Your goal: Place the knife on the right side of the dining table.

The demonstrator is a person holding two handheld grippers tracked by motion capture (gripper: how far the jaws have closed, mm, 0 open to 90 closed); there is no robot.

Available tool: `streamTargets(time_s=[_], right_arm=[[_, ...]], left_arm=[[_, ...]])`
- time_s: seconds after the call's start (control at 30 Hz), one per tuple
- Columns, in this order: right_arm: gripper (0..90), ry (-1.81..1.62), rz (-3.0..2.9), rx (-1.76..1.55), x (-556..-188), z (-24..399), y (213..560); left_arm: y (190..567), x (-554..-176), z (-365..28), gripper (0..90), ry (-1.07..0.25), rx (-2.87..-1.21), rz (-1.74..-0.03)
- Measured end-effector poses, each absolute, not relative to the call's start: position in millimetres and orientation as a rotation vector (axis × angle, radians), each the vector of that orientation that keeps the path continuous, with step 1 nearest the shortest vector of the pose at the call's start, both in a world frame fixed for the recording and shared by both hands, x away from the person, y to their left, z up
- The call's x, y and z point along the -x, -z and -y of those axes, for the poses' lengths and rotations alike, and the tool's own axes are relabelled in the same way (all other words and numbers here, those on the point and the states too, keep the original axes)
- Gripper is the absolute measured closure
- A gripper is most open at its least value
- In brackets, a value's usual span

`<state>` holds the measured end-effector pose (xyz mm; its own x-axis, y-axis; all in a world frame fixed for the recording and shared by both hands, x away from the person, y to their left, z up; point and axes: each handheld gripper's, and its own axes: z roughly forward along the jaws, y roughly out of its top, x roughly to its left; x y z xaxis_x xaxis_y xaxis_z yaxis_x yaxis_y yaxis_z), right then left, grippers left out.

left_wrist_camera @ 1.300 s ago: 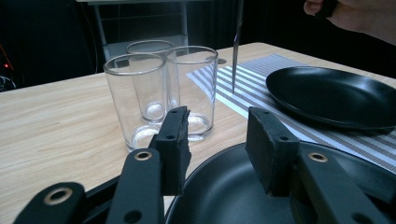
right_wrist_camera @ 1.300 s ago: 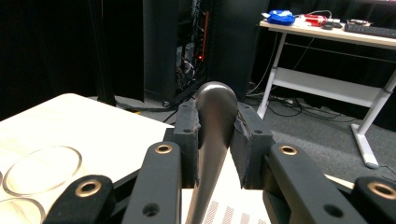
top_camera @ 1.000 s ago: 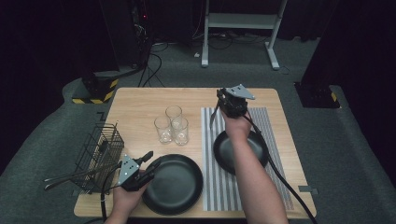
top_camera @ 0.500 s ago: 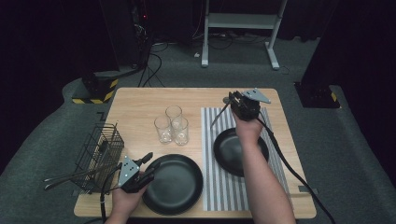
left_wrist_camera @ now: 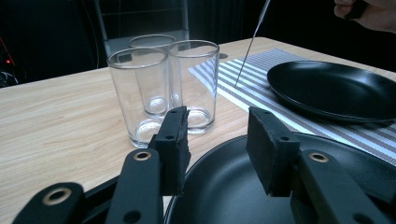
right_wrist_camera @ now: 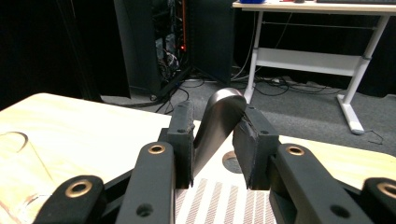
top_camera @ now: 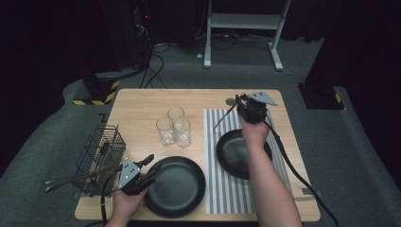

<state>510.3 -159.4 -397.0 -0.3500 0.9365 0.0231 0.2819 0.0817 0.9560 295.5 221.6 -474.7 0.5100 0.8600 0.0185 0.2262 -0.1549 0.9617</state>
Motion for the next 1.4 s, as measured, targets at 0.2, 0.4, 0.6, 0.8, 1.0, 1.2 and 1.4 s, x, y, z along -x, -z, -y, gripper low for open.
streamTargets(time_s=[0.2,0.4,0.6,0.8,1.0,1.2,1.4], right_arm=[[68.4,-1.272,-1.708,-1.233,-510.9,163.6,398.3],[71.1,-1.254,-1.701,-1.244,-510.6,168.0,400.7],[70.6,-1.253,-1.69,-1.266,-511.5,172.9,404.0],[68.9,-1.241,-1.691,-1.282,-513.6,180.2,407.0],[67.6,-1.253,-1.678,-1.311,-514.5,190.8,414.1],[65.9,-1.27,-1.672,-1.335,-515.5,203.5,422.7],[65.1,-1.296,-1.663,-1.359,-515.9,213.3,430.3]], left_arm=[[474.8,-294.9,-222.1,58.7,-0.731,-1.667,-0.937],[476.2,-294.8,-224.1,58.7,-0.726,-1.669,-0.945],[476.4,-294.2,-224.0,58.7,-0.732,-1.672,-0.942],[478.6,-293.9,-225.9,58.7,-0.742,-1.675,-0.948],[481.4,-292.5,-229.3,58.7,-0.756,-1.673,-0.949],[483.5,-289.8,-231.4,58.7,-0.772,-1.672,-0.939],[486.5,-286.5,-232.3,58.6,-0.788,-1.679,-0.925]])
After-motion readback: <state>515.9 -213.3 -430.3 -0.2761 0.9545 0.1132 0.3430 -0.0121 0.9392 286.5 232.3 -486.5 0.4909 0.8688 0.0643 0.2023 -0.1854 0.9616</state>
